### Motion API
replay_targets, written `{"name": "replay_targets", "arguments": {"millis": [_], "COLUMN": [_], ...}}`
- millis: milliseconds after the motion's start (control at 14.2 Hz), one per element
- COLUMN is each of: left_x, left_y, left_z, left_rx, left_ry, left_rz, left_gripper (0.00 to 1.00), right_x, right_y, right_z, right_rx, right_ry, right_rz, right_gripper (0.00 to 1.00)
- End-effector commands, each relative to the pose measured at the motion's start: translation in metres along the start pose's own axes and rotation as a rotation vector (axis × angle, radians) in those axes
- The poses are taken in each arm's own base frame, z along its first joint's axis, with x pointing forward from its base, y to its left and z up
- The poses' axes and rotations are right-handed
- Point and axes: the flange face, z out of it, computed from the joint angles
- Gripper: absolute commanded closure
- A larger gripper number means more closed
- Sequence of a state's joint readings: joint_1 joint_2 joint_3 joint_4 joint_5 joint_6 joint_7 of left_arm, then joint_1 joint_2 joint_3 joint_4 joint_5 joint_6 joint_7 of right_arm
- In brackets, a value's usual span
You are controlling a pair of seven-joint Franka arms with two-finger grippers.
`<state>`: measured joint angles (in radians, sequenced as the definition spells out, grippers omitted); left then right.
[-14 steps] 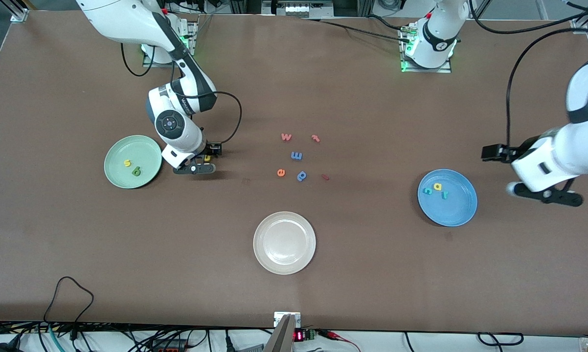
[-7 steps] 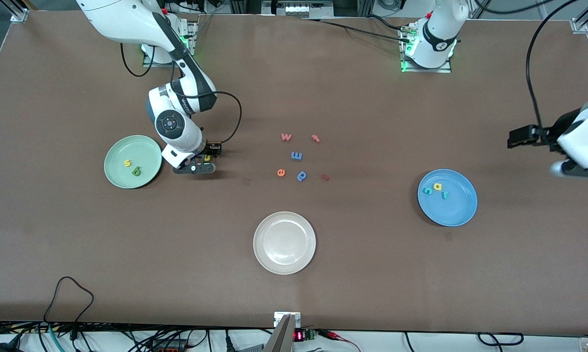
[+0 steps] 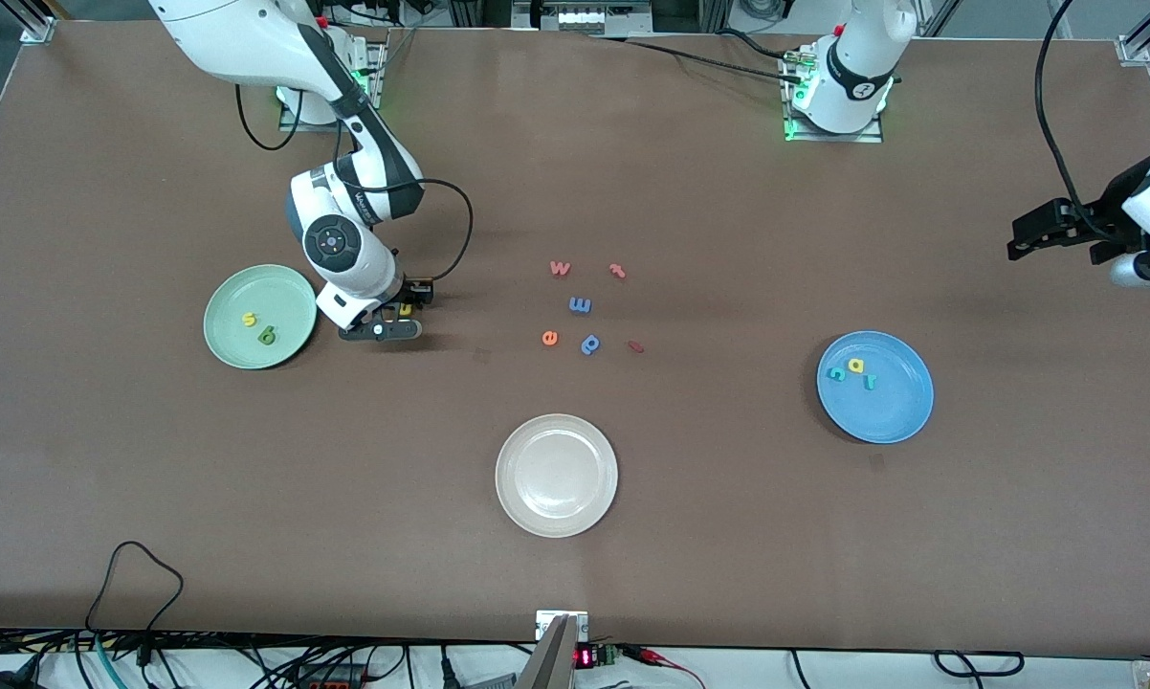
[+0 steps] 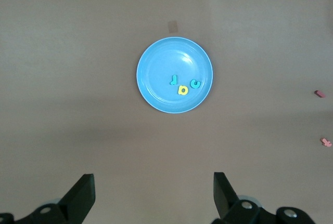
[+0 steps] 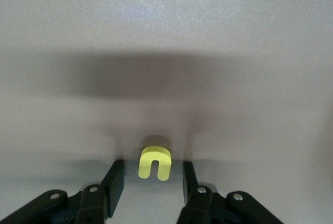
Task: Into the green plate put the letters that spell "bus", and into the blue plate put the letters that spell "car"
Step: 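Grasp the yellow n with the right gripper while the left gripper withdraws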
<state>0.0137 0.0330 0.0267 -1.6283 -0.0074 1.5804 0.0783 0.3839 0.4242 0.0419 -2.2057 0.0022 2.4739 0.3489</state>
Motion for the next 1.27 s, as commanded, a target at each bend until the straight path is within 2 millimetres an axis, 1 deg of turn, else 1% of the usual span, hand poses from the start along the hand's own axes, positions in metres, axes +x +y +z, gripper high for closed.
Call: {"name": "replay_targets", "arguments": {"millis": [0, 71, 141, 212, 494, 636, 706, 989, 1059, 1130, 1201], "left_x": [-0.005, -0.004, -0.003, -0.003, -0.004, -0.004, -0.005, -0.005, -0.005, -0.006, -0.007], "left_y": [0.013, 0.021, 0.023, 0.027, 0.027, 0.026, 0.025, 0.022, 0.023, 0.024, 0.025], "left_z": [-0.004, -0.004, -0.007, -0.010, -0.014, -0.013, -0.012, -0.012, -0.012, -0.012, -0.012], "left_rx": [-0.009, 0.007, 0.062, 0.080, 0.076, 0.076, 0.074, 0.072, 0.072, 0.072, 0.071], "left_ry": [0.008, 0.010, 0.023, 0.033, 0.034, 0.029, 0.021, 0.018, 0.018, 0.015, 0.009], "left_rz": [0.025, 0.040, 0.055, 0.069, 0.067, 0.073, 0.070, 0.065, 0.065, 0.063, 0.060], "left_gripper": [0.00, 0.00, 0.00, 0.00, 0.00, 0.00, 0.00, 0.00, 0.00, 0.00, 0.00], "right_x": [0.000, -0.001, -0.001, -0.001, 0.000, 0.000, 0.000, 0.001, 0.002, 0.003, 0.006], "right_y": [0.000, 0.000, 0.000, 0.000, 0.001, 0.001, 0.002, 0.003, 0.005, 0.005, 0.010], "right_z": [-0.002, 0.000, 0.000, 0.000, 0.000, 0.000, 0.000, -0.002, -0.006, -0.009, -0.019], "right_rx": [0.006, 0.005, 0.005, 0.006, 0.004, 0.003, 0.003, 0.003, 0.005, 0.007, 0.012], "right_ry": [0.015, 0.012, 0.012, 0.014, 0.014, 0.015, 0.015, 0.018, 0.024, 0.028, 0.043], "right_rz": [0.013, 0.011, 0.011, 0.011, 0.010, 0.011, 0.012, 0.009, 0.009, 0.005, 0.010], "right_gripper": [0.46, 0.49, 0.51, 0.53, 0.62, 0.69, 0.75, 0.86, 0.89, 0.90, 0.91]}}
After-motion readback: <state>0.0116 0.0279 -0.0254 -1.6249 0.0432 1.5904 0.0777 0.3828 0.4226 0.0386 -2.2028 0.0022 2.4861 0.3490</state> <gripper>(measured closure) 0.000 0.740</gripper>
